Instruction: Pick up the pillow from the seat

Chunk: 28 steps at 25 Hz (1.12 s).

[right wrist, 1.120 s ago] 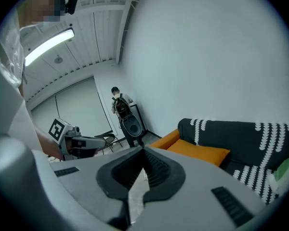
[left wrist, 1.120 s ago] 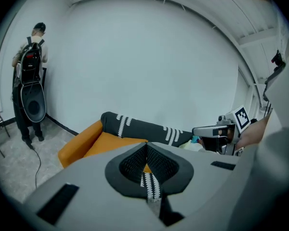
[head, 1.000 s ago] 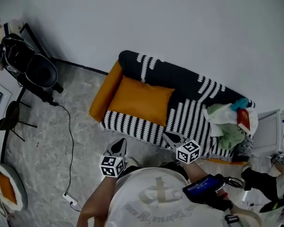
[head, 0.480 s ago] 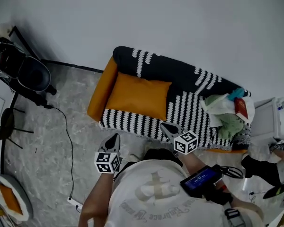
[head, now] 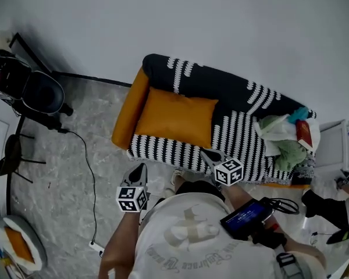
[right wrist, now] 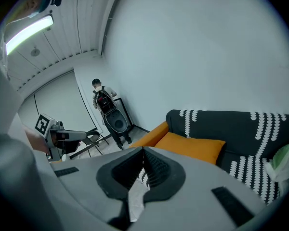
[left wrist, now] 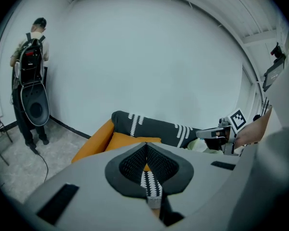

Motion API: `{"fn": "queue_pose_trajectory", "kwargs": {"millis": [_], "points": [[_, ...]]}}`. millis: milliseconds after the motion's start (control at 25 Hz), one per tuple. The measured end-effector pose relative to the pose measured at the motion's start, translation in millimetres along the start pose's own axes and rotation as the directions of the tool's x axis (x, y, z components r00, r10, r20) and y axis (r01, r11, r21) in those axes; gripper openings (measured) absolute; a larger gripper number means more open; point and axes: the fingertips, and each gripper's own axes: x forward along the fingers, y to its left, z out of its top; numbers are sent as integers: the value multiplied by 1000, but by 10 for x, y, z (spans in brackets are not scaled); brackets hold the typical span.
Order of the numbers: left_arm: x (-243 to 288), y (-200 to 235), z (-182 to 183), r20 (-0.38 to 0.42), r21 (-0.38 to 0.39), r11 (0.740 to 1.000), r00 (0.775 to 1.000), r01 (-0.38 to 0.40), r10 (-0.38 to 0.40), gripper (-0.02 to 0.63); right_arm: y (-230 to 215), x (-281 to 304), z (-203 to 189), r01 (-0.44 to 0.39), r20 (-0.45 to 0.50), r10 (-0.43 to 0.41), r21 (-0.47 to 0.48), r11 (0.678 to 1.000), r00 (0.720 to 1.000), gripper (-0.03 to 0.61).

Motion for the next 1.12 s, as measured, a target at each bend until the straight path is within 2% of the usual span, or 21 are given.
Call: {"fn": "queue_pose_trajectory", "kwargs": {"millis": [600, 800, 1120], "points": [[1046, 377, 558, -98, 73, 996, 994, 56, -49, 9, -878, 712, 238, 74, -37, -69, 149, 986, 997, 14], [1379, 369, 712, -125, 60, 995, 990, 76, -69, 9, -1201, 804, 347, 97, -33, -93, 182, 978, 995, 14], [1787, 324, 998, -167, 111, 990, 984, 85, -66, 9, -1559, 908, 482, 104, -19, -102, 225, 969, 995, 14]]}}
